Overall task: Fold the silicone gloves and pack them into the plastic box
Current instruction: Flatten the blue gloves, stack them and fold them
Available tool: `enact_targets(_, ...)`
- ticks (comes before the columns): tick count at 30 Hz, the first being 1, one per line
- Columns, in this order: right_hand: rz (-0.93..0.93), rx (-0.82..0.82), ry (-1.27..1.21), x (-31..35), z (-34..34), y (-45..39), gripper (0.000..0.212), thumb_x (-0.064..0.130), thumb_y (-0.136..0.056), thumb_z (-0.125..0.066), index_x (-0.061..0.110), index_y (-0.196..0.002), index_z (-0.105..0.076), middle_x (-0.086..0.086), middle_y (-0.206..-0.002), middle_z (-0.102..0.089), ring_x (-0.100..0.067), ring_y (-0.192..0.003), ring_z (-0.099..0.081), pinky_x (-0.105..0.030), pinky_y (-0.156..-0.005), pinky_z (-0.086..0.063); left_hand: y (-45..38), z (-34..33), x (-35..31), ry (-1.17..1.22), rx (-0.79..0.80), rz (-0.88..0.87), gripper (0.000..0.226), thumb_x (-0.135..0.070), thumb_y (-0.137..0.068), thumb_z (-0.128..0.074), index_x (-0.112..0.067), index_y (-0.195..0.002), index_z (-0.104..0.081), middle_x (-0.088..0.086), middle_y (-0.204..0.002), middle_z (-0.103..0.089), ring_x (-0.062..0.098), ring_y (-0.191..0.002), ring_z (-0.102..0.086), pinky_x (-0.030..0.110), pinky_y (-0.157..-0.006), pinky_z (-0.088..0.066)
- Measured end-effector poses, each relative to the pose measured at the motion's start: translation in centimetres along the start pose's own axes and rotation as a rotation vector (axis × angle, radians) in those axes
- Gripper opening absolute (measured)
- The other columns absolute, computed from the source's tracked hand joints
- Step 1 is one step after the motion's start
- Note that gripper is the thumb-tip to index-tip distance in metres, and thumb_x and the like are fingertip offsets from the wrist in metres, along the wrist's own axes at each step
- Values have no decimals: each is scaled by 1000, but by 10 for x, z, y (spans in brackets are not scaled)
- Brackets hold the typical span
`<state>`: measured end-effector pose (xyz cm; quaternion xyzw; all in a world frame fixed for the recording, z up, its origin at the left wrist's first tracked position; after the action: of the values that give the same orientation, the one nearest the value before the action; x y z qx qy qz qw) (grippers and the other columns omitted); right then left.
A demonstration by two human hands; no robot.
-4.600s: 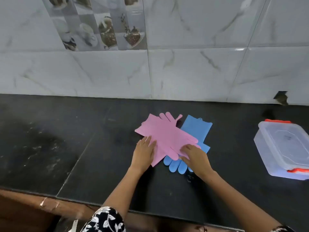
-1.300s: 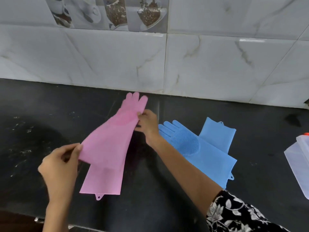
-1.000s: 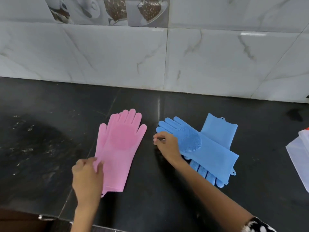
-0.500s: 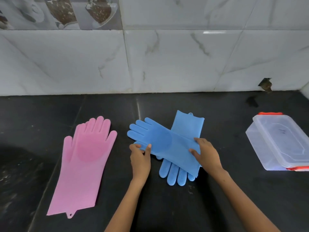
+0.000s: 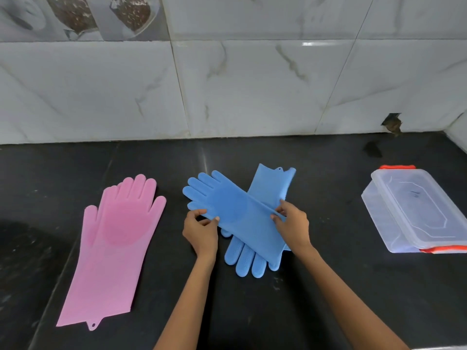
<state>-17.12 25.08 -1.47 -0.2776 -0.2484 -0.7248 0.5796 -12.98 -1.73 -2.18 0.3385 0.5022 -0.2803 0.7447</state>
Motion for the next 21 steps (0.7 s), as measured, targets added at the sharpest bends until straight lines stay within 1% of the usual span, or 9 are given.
enact_targets(2, 25, 44, -67, 11, -8, -2, 28, 15, -86, -67, 6, -112, -63, 3, -92, -63, -13, -85, -62, -19, -72, -45, -5, 10, -1, -10, -33, -22, 33, -1, -77, -75, -9, -106, -62, 7, -109, -65, 11, -80, -63, 12, -66, -44)
enact_targets(5, 75, 137, -114, 35, -28, -6, 37, 17, -87, -67, 11, -122, -61, -1, -102, -68, -15, -96, -64, -19, -82, -46, -12, 29, -3, -4, -90, -40, 38, -3, -77, -75, -11, -112, -63, 6, -103, -69, 14, -83, -65, 26, -81, -54)
enact_targets(7, 101, 155, -104, 47, -37, -8, 29, 19, -87, -67, 10, -115, -65, -2, -107, -68, -17, -97, -65, -20, -80, -47, -14, 41, -4, 18, -122, -39, 39, -3, -77, -75, -12, -114, -63, -4, -86, -67, 15, -83, -65, 39, -90, -55)
enact_targets(9, 111, 127, -76, 51, -36, -8, 17, 21, -86, -68, 12, -101, -67, 1, -104, -69, -14, -88, -65, -18, -71, -47, -14, 47, -6, 46, -120, -48, 40, -3, -78, -75, -14, -115, -64, -15, -78, -61, 14, -83, -66, 43, -91, -55)
enact_targets(10, 113, 109, -61, 51, -32, -7, 13, 23, -85, -68, 14, -96, -68, 3, -99, -69, -11, -82, -63, -15, -65, -45, -13, 48, -9, 56, -108, -63, 41, -3, -78, -75, -15, -116, -64, -14, -78, -62, 14, -83, -66, 43, -90, -56)
enact_targets(12, 112, 88, -41, 48, -21, -3, 10, 25, -84, -70, 17, -90, -69, 8, -87, -65, -7, -73, -59, -12, -57, -40, -11, 46, -19, 72, -70, -111, 43, -3, -78, -75, -17, -117, -64, -6, -81, -68, 11, -82, -68, 38, -87, -57)
enact_targets(15, 87, 63, -19, 39, 3, 3, 7, 26, -82, -71, 20, -85, -71, 11, -80, -64, -8, -72, -61, -15, -55, -42, -5, 30, -41, 97, 16, -197, 46, -2, -77, -75, -18, -118, -65, 6, -85, -72, 11, -82, -70, 25, -82, -56)
enact_targets(18, 41, 20, -90, 24, 35, 7, 2, 20, -81, -71, 18, -81, -72, 8, -78, -68, -9, -72, -63, -24, -59, -50, 7, 3, -70, 119, 122, -273, 46, 1, -76, -75, -18, -117, -66, 3, -75, -72, 1, -69, -68, 8, -69, -52)
enact_targets(21, 8, -88, -135, 5, 72, 18, 2, 16, -81, -71, 18, -81, -72, 8, -77, -69, -7, -72, -63, -20, -60, -47, 21, -35, -103, 103, 273, -349, 46, 1, -76, -74, -19, -117, -67, 3, -71, -71, 3, -64, -65, 6, -65, -51)
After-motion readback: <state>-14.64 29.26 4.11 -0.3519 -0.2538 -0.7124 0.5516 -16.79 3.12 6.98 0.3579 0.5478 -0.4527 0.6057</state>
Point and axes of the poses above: each hand's wrist, its own y-axis away from the middle knuckle, its own z-axis out of the back of the hand, x = y × z, the point moved 9 cm from there along -y, towards the middle knuckle
